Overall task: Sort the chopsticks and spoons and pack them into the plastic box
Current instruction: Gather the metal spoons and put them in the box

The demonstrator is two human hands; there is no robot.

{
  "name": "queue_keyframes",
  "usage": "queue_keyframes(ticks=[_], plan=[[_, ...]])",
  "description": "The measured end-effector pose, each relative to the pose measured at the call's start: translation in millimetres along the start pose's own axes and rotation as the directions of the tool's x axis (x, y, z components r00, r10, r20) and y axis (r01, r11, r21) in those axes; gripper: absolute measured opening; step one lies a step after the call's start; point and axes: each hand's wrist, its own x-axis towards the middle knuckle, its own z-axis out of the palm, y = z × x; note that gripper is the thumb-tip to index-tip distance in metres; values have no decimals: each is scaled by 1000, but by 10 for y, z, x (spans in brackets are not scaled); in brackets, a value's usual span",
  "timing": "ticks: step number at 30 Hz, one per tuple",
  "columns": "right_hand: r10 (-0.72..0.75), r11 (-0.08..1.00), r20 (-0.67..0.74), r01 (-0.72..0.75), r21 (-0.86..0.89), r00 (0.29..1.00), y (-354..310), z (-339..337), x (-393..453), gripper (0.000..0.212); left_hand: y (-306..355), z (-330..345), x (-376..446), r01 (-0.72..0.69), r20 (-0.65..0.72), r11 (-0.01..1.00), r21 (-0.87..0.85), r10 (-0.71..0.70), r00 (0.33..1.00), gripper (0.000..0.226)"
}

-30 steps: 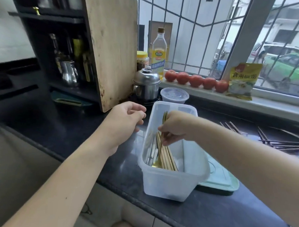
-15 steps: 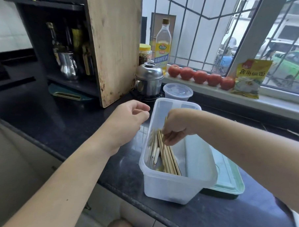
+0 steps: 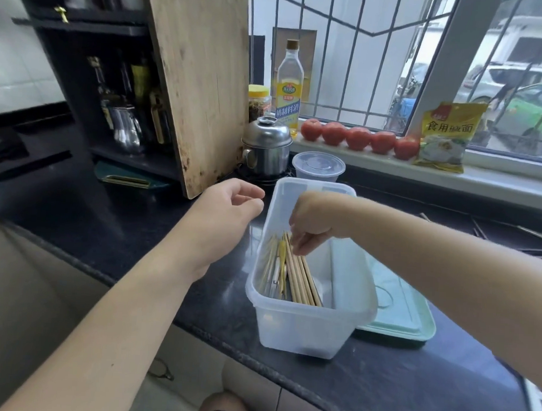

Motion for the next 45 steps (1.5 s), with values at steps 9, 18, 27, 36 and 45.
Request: queue_keyframes(ticks=[9, 18, 27, 36, 45], plan=[[-189, 914, -518, 342, 217, 834, 902, -501, -1211, 20, 868, 1042, -550, -248, -76, 889, -384, 238, 968, 23], [285, 853, -741, 191, 485, 608, 3322, -398, -2454, 20, 464, 3321, -983, -177, 244, 970, -169, 215, 946, 32], [443, 877, -795, -13, 481, 414, 4425, -580, -2732, 17, 268, 4100, -535, -561, 37, 828, -11, 561, 827, 20], [384, 923, -828, -139, 360, 408, 4645, -1593, -2094, 27, 95, 4188, -259, -506, -49, 859, -72, 504, 862, 24], [282, 934, -652, -357, 19, 704, 4491, -1638, -1707, 37, 62, 4240, -216, -489, -15, 869, -79, 490, 872, 25]])
